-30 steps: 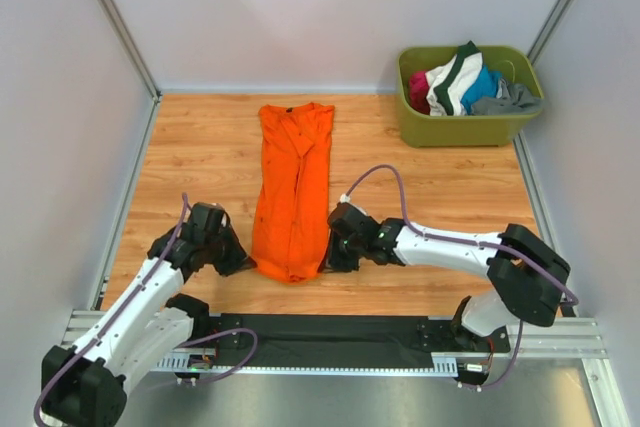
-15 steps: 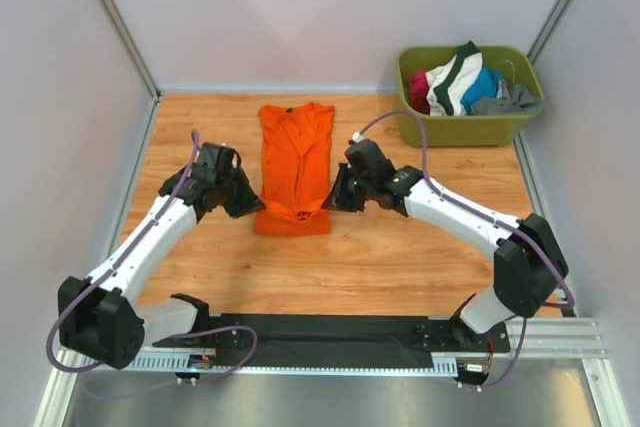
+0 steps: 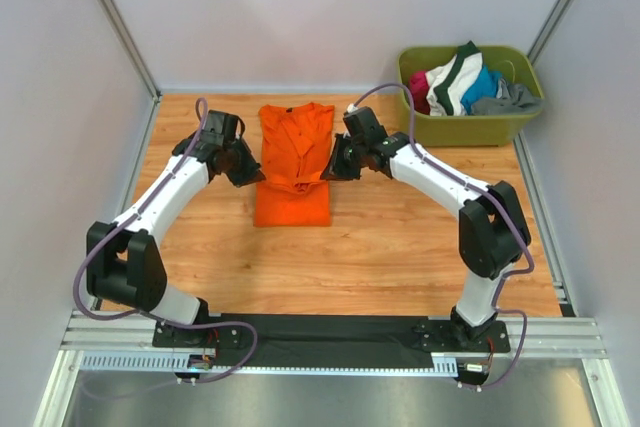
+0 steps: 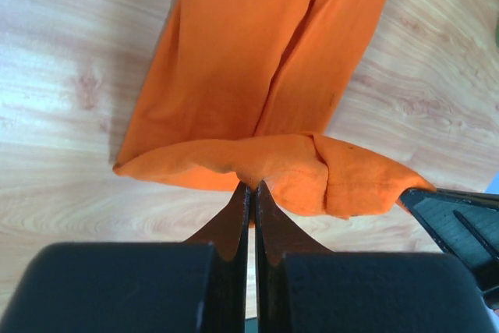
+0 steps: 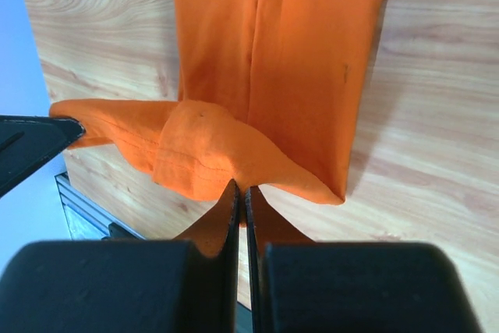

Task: Fold and stack the t-shirts
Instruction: Fold the tshirt

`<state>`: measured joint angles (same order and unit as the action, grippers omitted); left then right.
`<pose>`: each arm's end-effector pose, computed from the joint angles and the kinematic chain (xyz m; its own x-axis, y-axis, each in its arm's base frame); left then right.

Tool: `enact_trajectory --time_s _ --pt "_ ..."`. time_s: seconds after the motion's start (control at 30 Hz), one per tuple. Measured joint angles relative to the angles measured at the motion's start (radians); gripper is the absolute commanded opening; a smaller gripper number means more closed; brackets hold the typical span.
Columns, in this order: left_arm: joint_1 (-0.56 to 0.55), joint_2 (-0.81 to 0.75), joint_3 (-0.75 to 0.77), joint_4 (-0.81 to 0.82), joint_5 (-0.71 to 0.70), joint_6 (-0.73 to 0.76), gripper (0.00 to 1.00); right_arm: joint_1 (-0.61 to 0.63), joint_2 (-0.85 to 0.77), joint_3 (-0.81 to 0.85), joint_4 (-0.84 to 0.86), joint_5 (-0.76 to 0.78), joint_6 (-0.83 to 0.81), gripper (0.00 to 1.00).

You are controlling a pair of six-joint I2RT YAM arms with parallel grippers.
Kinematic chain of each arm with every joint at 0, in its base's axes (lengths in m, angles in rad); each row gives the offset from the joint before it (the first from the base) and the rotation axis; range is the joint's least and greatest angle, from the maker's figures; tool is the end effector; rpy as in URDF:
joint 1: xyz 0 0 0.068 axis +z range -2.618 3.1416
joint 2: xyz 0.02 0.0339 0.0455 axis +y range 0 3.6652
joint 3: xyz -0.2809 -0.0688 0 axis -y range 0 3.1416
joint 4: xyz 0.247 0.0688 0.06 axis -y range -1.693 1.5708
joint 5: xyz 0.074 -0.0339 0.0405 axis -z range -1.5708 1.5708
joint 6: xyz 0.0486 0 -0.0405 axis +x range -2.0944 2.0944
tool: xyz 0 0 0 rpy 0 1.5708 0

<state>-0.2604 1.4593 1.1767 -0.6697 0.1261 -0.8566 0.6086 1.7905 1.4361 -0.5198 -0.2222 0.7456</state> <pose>0.3014 -0.0866 0.2818 -0.7619 -0.5728 -0.3024 -0.3814 0.7741 -0.5052 0.3316 0.2441 0.2651 -0.9194 0.1659 -0.3567 -0.0680 0.8261 0.5595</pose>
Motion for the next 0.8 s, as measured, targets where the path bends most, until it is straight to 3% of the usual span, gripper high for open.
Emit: enact_trajectory --time_s 0.8 --pt "0.061 0.290 0.153 0.024 0.018 0.038 0.00 -0.077 0.273 0.221 -0.053 -0.050 -0.060 0.00"
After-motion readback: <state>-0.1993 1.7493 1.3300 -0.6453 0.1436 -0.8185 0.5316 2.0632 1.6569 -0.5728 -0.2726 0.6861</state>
